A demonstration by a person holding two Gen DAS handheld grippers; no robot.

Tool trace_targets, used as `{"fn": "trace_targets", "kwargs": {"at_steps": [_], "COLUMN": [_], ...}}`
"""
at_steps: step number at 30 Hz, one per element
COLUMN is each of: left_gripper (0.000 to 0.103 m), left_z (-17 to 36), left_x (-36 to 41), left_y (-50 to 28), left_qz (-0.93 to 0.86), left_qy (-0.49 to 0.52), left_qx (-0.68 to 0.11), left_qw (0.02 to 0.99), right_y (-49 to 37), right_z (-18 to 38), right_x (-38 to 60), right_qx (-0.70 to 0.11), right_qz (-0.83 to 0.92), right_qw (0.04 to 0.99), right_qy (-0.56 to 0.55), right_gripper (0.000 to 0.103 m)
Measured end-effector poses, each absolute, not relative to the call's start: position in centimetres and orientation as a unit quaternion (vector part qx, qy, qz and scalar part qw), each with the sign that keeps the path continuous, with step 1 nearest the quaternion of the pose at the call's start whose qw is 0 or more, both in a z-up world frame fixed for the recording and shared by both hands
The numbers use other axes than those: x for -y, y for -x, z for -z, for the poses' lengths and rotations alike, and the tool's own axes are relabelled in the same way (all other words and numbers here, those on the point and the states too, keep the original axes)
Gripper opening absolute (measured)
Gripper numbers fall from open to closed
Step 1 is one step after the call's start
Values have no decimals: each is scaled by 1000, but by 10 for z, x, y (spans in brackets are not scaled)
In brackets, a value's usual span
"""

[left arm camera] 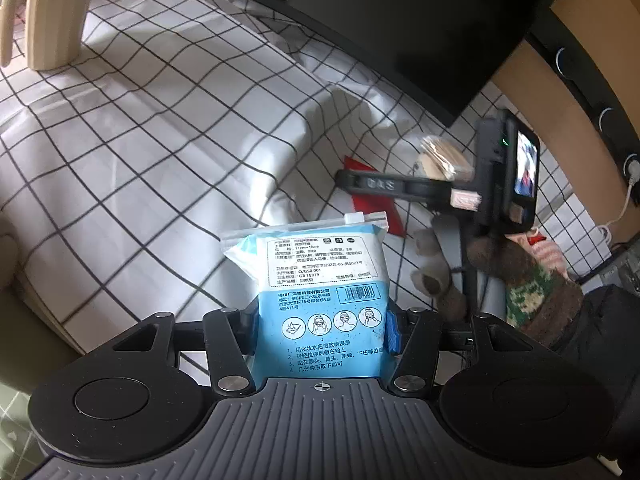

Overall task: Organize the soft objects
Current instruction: 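Grasp the red card with the right tool and drop it into the box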

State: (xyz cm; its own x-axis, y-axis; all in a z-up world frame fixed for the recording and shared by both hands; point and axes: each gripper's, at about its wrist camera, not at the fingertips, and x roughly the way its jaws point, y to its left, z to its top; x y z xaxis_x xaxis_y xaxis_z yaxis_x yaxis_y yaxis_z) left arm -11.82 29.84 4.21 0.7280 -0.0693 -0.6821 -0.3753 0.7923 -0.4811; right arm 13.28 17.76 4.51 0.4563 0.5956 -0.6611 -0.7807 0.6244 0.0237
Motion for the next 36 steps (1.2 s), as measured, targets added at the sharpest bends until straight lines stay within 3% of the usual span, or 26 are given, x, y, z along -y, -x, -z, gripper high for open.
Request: {"fn": "trace_targets", "kwargs": {"at_steps": [1,4,16,26,31,36], "left_gripper": [58,58,58,58,58,59], "left_z": [-42,-43,-56,-78,-108,-160], "left_x": [-301,-307,-279,-141,-84,-57], "left_y": [119,120,99,53,14,-49], "left_qz": [-88,-88,-16,210,261,239], "left_qy": [312,312,261,107,70,61], "left_qx": [-357,-355,-384,-452,-419,-334], "left_qw": [876,877,886,860,867,910], "right_y": [-134,-135,-66,10,27,40], "right_z": [-47,-56,-111,-111,-105,-100], "right_x": [-174,-163,-52,138,209,241], "right_qx": [-325,-335,-293,-296,-284,-270], "right_qz": [-408,-413,-407,-210,-124,-93], "right_qw": [841,832,855,925,948,958], "right_qy": [145,157,131,109,65,35], "right_gripper": [69,55,55,57,57,58]}}
